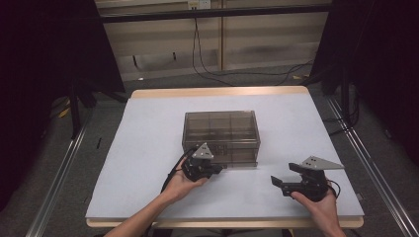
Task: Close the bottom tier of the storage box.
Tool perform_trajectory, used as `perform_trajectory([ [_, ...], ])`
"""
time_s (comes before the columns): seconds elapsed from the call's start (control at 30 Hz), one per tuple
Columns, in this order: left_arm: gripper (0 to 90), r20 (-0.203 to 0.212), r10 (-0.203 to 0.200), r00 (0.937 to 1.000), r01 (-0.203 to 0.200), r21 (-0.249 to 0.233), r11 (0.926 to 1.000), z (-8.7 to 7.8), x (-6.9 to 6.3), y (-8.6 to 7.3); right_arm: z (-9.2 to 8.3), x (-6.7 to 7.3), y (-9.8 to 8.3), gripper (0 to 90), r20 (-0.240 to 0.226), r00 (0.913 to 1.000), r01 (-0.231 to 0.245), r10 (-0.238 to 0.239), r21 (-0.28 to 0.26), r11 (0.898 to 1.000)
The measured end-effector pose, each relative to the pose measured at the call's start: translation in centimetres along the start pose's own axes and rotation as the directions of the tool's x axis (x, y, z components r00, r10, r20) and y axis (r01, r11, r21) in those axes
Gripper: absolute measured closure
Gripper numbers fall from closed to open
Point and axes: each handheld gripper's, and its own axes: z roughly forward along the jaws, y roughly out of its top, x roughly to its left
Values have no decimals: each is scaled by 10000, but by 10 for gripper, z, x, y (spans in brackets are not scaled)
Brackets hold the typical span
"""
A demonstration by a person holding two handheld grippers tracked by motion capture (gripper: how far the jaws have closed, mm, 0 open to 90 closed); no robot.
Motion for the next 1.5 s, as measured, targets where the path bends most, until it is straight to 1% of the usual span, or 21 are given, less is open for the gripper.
perform_trajectory([
  [0.03, 900, 28, -5, 10000, 6, -135, 9999, 1, 0, -1, 0, 0, 0, 146, -2, 10000, 1, -1, -2, 10000],
  [0.2, 900, -16, -72, 10000, 72, -112, 9999, 2, 1, 0, 0, 0, 0, 146, -2, 10000, 11, -11, 7, 10000],
  [0.27, 900, -39, -45, 10000, 45, 13, 10000, 2, 1, 0, 1, 0, 0, 146, 0, 10000, 9, -9, 7, 10000],
  [0.3, 900, -31, -116, 9999, 116, -101, 9999, 4, 1, 0, 1, 0, 0, 146, -5, 10000, 9, -9, 16, 10000],
  [0.37, 900, -130, -35, 9999, 37, 179, 9998, 4, -1, 1, 1, 0, 1, 146, -9, 10000, 14, -14, 35, 10000],
  [0.57, 900, -100, -132, 9999, 131, -78, 9999, 4, 0, 1, 2, 0, 1, 147, -38, 10000, 30, -30, 38, 10000],
  [0.67, 900, -243, -9, 9997, 12, 129, 9999, 5, -3, 2, 2, -1, 1, 147, -44, 10000, 40, -40, 58, 10000],
  [0.7, 900, -152, -108, 9998, 107, -76, 9999, 7, -2, 2, 2, 0, 1, 147, -47, 10000, 18, -18, 64, 10000],
  [0.77, 900, -145, 40, 9999, -37, 186, 9998, 7, -2, 3, 2, 0, 1, 147, -52, 10000, 28, -28, 58, 10000],
  [0.83, 900, -178, 57, 9998, -51, 310, 9995, 6, -2, 4, 3, -1, 1, 147, -50, 10000, -9, 9, 60, 10000],
  [0.9, 900, -134, 17, 9999, -15, 208, 9998, 7, -2, 5, 3, -1, 1, 147, -53, 10000, -9, 9, 68, 10000],
  [0.97, 900, -186, 173, 9997, -163, 524, 9985, 6, -2, 7, 4, -2, 1, 147, -53, 10000, -36, 37, 88, 10000],
  [1.0, 900, -183, 171, 9997, -165, 333, 9993, 7, -2, 8, 4, -1, 1, 147, -54, 10000, -48, 49, 112, 9999],
  [1.07, 900, -78, 106, 9999, -104, 173, 9998, 8, -2, 9, 5, 0, 1, 147, -91, 10000, 37, -36, 104, 9999],
  [1.1, 900, -96, 39, 9999, -37, 188, 9998, 8, -2, 9, 5, 1, 1, 147, -96, 10000, 22, -21, 119, 9999],
  [1.2, 900, -72, -76, 9999, 75, -72, 9999, 8, -1, 7, 5, 0, 1, 147, -75, 10000, 42, -41, 119, 9999],
  [1.27, 900, -77, -62, 10000, 63, 63, 10000, 8, 0, 8, 5, 0, 1, 147, -100, 9999, 34, -32, 121, 9999],
  [1.3, 900, -93, -99, 9999, 100, 53, 9999, 8, 0, 9, 5, 0, 1, 147, -95, 10000, 13, -12, 133, 9999],
  [1.33, 900, -92, -197, 9998, 195, -129, 9997, 9, 0, 8, 5, 1, 1, 147, -120, 9999, 51, -49, 145, 9999],
  [1.37, 900, -136, -203, 9997, 202, -101, 9997, 9, 0, 9, 5, 1, 1, 147, -141, 9999, 78, -76, 131, 9999],
  [1.5, 900, -162, -110, 9998, 110, -7, 9999, 9, 1, 9, 5, 1, 1, 147, -119, 9999, 50, -49, 112, 9999],
])
